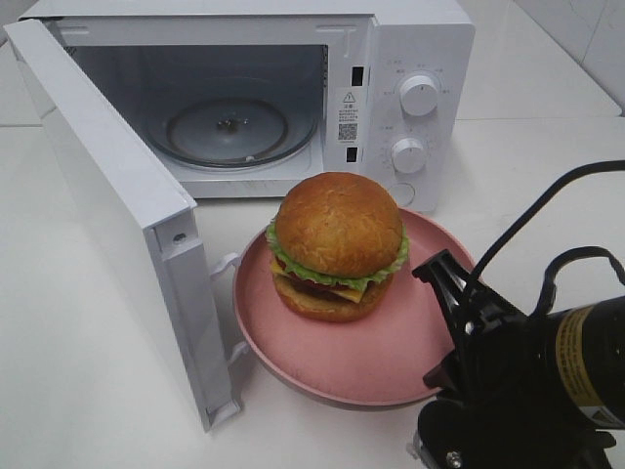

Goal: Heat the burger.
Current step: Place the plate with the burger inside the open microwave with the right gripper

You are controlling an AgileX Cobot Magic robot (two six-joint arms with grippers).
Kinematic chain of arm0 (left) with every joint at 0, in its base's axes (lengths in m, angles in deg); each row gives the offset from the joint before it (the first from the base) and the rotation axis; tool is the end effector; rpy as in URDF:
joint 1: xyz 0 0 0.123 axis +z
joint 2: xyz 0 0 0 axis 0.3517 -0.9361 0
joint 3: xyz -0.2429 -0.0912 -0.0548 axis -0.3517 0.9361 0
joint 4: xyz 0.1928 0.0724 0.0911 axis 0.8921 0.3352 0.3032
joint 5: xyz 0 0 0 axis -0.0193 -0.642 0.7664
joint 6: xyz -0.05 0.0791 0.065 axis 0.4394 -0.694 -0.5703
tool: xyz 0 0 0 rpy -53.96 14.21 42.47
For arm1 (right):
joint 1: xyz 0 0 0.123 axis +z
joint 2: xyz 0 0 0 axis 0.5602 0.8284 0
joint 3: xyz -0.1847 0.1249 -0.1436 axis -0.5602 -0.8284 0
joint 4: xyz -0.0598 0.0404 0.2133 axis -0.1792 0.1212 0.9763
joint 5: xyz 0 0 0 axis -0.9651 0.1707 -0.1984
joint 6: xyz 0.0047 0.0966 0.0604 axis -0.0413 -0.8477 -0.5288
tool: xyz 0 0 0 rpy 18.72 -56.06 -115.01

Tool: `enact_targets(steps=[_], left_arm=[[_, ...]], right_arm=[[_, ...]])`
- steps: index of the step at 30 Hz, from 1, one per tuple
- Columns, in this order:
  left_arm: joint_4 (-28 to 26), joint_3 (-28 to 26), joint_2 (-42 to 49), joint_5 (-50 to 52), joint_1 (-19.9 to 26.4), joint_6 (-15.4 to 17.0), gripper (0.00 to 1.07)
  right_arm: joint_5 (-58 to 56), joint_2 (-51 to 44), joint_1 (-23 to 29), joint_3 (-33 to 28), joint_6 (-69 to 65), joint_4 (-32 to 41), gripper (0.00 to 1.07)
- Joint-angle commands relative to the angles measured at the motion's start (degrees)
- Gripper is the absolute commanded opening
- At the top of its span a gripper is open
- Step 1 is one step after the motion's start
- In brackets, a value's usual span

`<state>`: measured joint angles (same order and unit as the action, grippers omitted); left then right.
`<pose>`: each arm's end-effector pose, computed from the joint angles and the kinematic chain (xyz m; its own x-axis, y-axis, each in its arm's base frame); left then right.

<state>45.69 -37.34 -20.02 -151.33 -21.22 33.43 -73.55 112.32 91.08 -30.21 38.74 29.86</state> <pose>0.0076 -0.0138 0.2574 -0.4496 0.0284 -0.8928 0.1293 0.9910 -0.0336 0.1290 0.1533 0.1646 0.5781 -0.8159 0.0076 -0.6685 -0.4790 -0.5689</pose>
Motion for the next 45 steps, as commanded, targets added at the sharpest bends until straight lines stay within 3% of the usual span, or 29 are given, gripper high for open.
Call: enact_targets(steps=[1, 14, 16, 22, 24, 29, 37, 45], left_arm=[[-0.5, 0.0, 1.0, 0.7, -0.1, 0.1, 1.00], [-0.5, 0.0, 1.0, 0.7, -0.1, 0.1, 1.00], [-0.5, 0.0, 1.0, 0.7, -0.1, 0.1, 1.00], [-0.5, 0.0, 1.0, 0.7, -0.1, 0.1, 1.00], [-0.5, 0.0, 1.0, 0.7, -0.1, 0.1, 1.00], [-0.5, 0.0, 1.0, 0.7, -0.1, 0.1, 1.00], [-0.5, 0.0, 1.0, 0.7, -0.1, 0.1, 1.00], [-0.5, 0.0, 1.0, 0.7, -0.1, 0.1, 1.00]], right_arm=[[1.4, -0.4, -0.5, 1.3, -1.1, -4.0, 0.00], [5.7, -0.4, -8.0, 3.3, 4.1, -3.6, 0.00], [6.5, 1.0, -10.3, 5.2, 10.0, 1.8, 0.00], [6.9, 3.5, -11.8, 7.4, 17.8, 7.6, 0.00], [8.7, 5.7, -12.5, 9.2, 24.9, 14.3, 0.00], [9.8, 8.3, -14.4, 11.4, 32.0, 20.3, 0.00], [9.6, 13.0, -17.8, 16.3, 38.2, 24.2, 0.00], [9.6, 16.3, -18.4, 20.0, 38.6, 22.7, 0.00]])
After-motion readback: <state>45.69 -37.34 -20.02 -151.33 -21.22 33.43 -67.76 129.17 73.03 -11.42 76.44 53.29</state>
